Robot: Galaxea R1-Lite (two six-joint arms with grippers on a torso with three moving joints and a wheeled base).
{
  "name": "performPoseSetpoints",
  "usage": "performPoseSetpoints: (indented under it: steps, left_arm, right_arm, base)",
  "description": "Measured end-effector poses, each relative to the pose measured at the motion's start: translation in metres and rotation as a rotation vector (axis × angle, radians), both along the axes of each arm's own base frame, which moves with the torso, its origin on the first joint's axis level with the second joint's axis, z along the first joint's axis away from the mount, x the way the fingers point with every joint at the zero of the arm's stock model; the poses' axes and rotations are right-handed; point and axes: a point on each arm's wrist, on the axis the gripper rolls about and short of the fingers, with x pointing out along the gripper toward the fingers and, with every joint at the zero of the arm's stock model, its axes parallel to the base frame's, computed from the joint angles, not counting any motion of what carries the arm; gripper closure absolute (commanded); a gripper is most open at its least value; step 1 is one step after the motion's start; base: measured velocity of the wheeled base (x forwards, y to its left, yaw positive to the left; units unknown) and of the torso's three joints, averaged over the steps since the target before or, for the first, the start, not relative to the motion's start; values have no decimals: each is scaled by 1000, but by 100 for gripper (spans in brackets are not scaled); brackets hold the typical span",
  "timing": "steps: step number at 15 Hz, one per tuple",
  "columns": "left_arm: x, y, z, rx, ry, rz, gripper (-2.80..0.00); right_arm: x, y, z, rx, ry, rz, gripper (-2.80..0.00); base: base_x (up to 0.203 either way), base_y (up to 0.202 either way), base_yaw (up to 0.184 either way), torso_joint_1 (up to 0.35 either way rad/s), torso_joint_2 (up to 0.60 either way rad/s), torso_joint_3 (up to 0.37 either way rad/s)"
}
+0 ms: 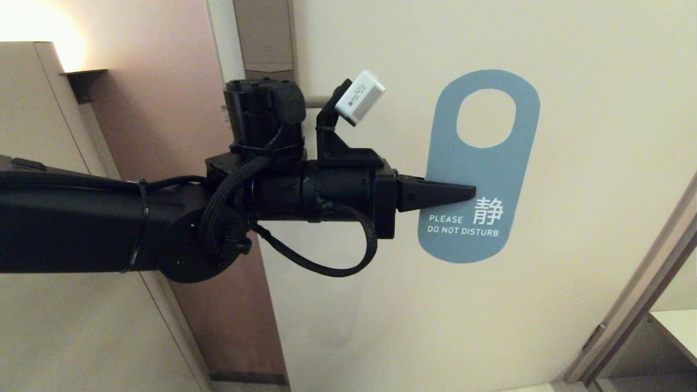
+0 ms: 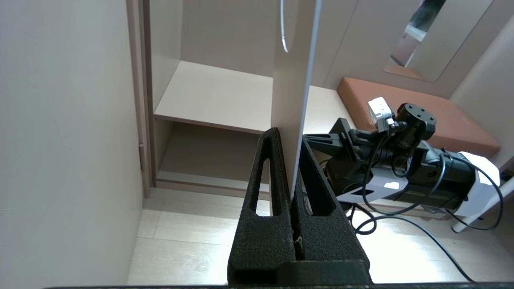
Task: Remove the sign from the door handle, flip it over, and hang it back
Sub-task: Hand it to the other hand
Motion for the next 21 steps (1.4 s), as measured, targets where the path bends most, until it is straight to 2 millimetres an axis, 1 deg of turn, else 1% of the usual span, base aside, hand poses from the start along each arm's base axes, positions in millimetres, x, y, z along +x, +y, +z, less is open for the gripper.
performPoseSetpoints:
  steps: [6, 13, 17, 21]
  left_arm:
    - [-2, -4, -4, 7, 6, -11, 0]
    - [0, -3, -8, 16, 15, -5, 0]
    - [3, 0, -9, 17, 16, 5, 0]
    - [6, 2, -10, 18, 19, 14, 0]
  right_arm:
    - [0, 0, 0, -2, 0, 1, 0]
    - [0, 0, 0, -19, 3, 4, 0]
    - [-3, 0, 3, -33, 22, 6, 0]
    - [-9, 0, 13, -31, 59, 12, 0]
  base:
    - [0, 0, 0, 0, 0, 0]
    - [0, 0, 0, 0, 0, 0]
    - [0, 0, 0, 0, 0, 0]
    - [0, 0, 0, 0, 0, 0]
